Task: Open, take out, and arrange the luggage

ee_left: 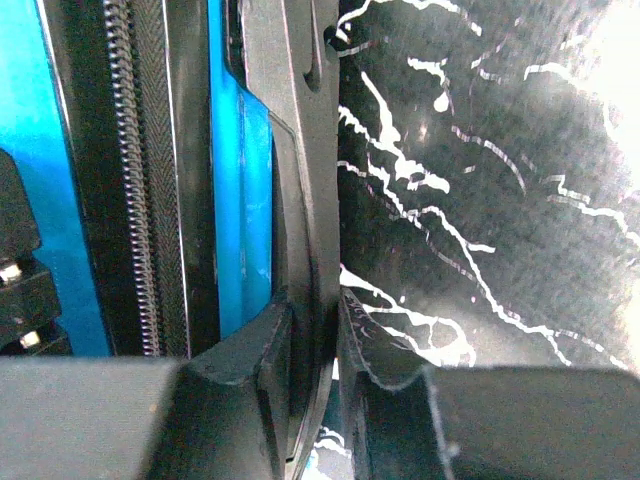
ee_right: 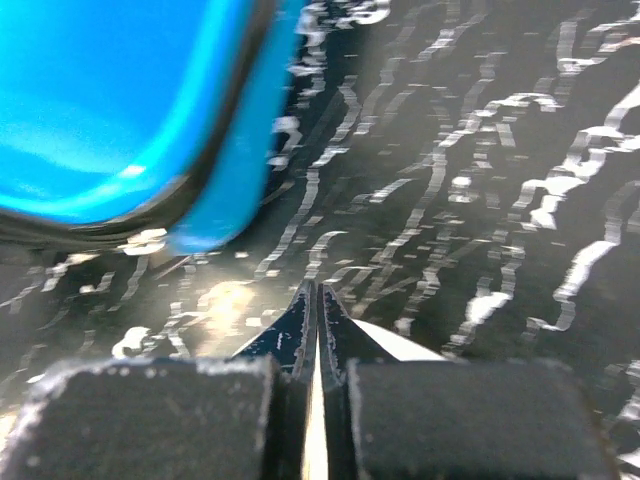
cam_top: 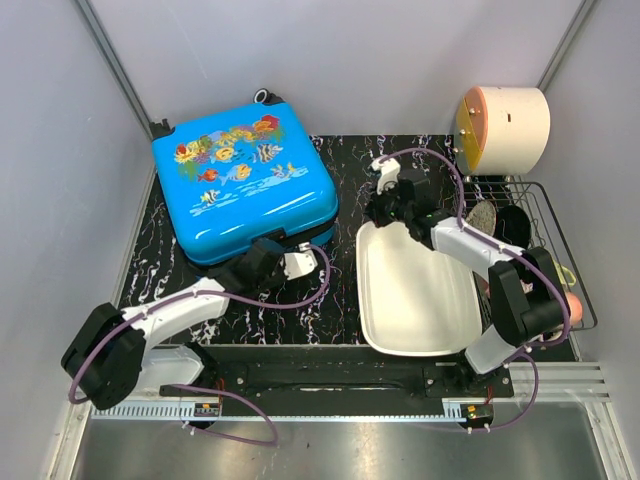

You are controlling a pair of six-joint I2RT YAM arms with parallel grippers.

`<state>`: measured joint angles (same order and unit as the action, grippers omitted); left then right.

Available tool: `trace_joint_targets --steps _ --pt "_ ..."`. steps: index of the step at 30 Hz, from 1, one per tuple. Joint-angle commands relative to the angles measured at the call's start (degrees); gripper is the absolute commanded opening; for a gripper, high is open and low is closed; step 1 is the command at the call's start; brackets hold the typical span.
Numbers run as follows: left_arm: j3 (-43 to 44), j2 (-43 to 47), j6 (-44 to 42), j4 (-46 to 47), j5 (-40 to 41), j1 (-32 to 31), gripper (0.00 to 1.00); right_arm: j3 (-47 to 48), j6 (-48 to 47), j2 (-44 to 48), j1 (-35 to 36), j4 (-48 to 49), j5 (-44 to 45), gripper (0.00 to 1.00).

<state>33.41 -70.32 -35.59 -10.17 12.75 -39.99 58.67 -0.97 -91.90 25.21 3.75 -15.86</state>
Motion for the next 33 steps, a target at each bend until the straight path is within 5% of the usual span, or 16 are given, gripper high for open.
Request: trace_joint_targets --steps 1,5,9,10,14,17,33 --pt "-5.2 0.7 -2.5 -17.8 3.5 3.2 0.0 0.3 -7.8 -0.3 -4.8 6.0 0.0 0.0" --pt "-5.7 1.3 -3.8 -18.0 3.0 3.2 0.0 2.7 -8.8 -5.0 -5.0 12.3 -6.7 0.0" --pt "-4.4 0.5 -3.9 -18.8 2.8 3.2 0.0 8.7 -10.9 -6.9 -5.4 5.6 -18.6 0.03" --pt "-3.7 0.5 -3.7 -19.2 2.6 3.2 0.0 8.5 -11.0 -6.0 -5.5 5.0 -23.4 0.19" --pt "-3.2 0.2 -3.1 -19.4 2.2 3.2 0.0 4.3 0.2 -3.6 -5.3 9.5 -29.8 0.49" --pt "-3.0 -0.2 -2.6 -19.7 2.0 3.2 0.0 1.0 2.8 -3.0 -3.0 11.9 -28.3 0.59" --pt "-2.2 -0.5 -1.7 -20.2 1.0 3.2 0.0 -2.7 -2.2 -11.8 0.6 24.5 -29.5 0.65"
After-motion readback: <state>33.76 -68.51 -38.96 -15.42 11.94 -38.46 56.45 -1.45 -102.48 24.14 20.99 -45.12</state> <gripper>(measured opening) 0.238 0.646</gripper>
